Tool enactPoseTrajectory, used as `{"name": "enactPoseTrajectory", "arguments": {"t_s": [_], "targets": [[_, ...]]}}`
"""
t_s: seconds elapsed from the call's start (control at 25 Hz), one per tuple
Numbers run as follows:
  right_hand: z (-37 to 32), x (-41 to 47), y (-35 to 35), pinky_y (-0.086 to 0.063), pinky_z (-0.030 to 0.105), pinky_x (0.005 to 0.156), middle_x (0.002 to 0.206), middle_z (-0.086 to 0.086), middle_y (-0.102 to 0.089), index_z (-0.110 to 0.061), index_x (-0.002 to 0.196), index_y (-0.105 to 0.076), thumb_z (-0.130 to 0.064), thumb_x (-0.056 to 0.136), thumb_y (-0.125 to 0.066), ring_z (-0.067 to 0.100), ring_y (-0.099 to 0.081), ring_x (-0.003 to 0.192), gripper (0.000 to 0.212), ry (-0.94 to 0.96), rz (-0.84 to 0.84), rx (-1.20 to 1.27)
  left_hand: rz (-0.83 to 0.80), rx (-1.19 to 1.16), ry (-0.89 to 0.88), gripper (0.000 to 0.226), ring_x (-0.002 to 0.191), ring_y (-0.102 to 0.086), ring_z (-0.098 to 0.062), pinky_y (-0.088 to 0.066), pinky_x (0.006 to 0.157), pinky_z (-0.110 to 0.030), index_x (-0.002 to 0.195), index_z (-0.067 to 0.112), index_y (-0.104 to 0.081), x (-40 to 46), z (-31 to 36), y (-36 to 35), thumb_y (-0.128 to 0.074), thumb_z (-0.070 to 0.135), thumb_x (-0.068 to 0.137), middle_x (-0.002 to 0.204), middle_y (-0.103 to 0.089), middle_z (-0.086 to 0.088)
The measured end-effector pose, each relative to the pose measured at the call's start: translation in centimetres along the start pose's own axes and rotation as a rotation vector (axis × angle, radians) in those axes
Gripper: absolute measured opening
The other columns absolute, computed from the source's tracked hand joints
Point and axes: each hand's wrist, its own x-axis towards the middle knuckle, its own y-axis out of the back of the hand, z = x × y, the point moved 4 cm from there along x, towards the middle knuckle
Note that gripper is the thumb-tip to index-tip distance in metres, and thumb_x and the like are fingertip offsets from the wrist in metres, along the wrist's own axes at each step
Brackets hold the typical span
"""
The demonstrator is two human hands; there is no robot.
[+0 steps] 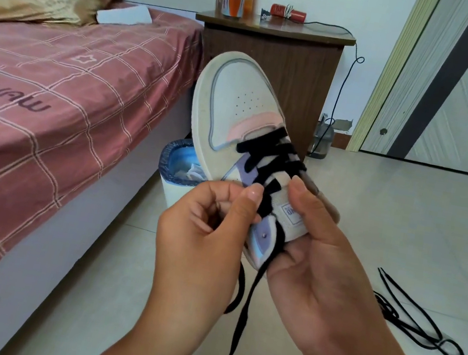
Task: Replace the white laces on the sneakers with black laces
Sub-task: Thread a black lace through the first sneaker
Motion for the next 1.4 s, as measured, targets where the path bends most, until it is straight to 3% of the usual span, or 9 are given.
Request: {"name": "enactPoseTrajectory", "arguments": {"t_s": [0.28,0.52,0.72,0.92,1.0,1.12,1.28,1.4], "targets": [[1.1,0.1,-0.8,-0.053,0.037,0.086,0.103,0.015,-0.071,-0.007,0.124,-0.057,-0.015,0.072,-0.062,0.025,-0.069,0.095,0.053,-0.077,-0.04,-0.01,0.14,-0.134,0.039,0.019,0.046,-0.047,-0.001,-0.042,0.046,-0.011,0.065,0.012,-0.064,-0.5,-0.2,0.4,-0.062,0.014,0.084,0.051,-0.056,0.005],[1.3,-0.3,-0.9,-0.059,0.028,0.069,0.096,0.014,-0.073,-0.007,0.106,-0.066,-0.013,0.075,-0.059,0.02,-0.071,0.084,0.033,-0.055,-0.073,-0.011,0.174,-0.156,0.066,0.019,0.049,-0.045,-0.006,-0.042,0.044,-0.013,0.067,0.011,-0.061,-1.2,-1.1,0.2,-0.06,0.018,0.084,0.053,-0.053,0.0],[1.9,-0.1,-0.3,-0.05,0.037,0.093,0.11,0.011,-0.07,-0.011,0.114,-0.065,-0.025,0.076,-0.056,0.022,-0.066,0.104,0.041,-0.199,-0.138,-0.074,0.199,0.019,-0.045,0.013,0.057,-0.046,-0.004,-0.042,0.057,-0.013,0.063,0.026,-0.06,-0.7,-1.5,1.1,-0.062,0.034,0.074,0.071,-0.05,-0.001],[1.4,0.0,-0.4,-0.055,0.029,0.082,0.101,0.01,-0.073,-0.012,0.102,-0.068,-0.019,0.076,-0.056,0.018,-0.07,0.089,0.03,-0.115,-0.151,-0.037,0.171,0.129,-0.079,0.018,0.058,-0.046,-0.001,-0.04,0.059,-0.01,0.06,0.026,-0.061,-0.4,-1.3,1.6,-0.063,0.035,0.075,0.072,-0.05,0.002],[1.3,0.0,-0.5,-0.05,0.034,0.089,0.102,0.01,-0.072,-0.014,0.097,-0.071,-0.018,0.076,-0.057,0.019,-0.07,0.093,0.026,-0.095,-0.163,-0.054,0.166,0.158,-0.084,0.019,0.057,-0.045,0.002,-0.038,0.057,-0.007,0.059,0.024,-0.062,-0.4,-1.0,1.9,-0.064,0.035,0.075,0.069,-0.049,0.006],[1.4,-0.2,-0.6,-0.053,0.035,0.086,0.1,0.013,-0.072,-0.015,0.083,-0.077,-0.014,0.076,-0.056,0.021,-0.071,0.091,0.022,-0.081,-0.17,-0.039,0.124,0.213,-0.081,0.017,0.054,-0.043,0.002,-0.036,0.054,-0.006,0.066,0.016,-0.064,-0.4,-0.7,2.3,-0.067,0.027,0.078,0.063,-0.048,0.012],[1.4,-0.3,-0.7,-0.054,0.037,0.085,0.103,0.015,-0.071,-0.011,0.088,-0.076,-0.013,0.078,-0.055,0.024,-0.069,0.096,0.023,-0.069,-0.188,-0.052,0.122,0.248,-0.113,0.017,0.059,-0.047,0.0,-0.037,0.058,-0.005,0.072,0.025,-0.064,-0.3,-0.1,2.7,-0.063,0.042,0.07,0.064,-0.052,0.012],[1.4,-0.4,-0.8,-0.055,0.035,0.084,0.103,0.013,-0.072,-0.009,0.097,-0.073,-0.013,0.077,-0.055,0.021,-0.07,0.094,0.027,-0.058,-0.19,-0.08,0.109,0.305,-0.113,0.009,0.049,-0.038,-0.001,-0.031,0.048,-0.008,0.07,0.031,-0.063,-0.3,0.3,3.0,-0.065,0.039,0.074,0.059,-0.047,0.014]]}}
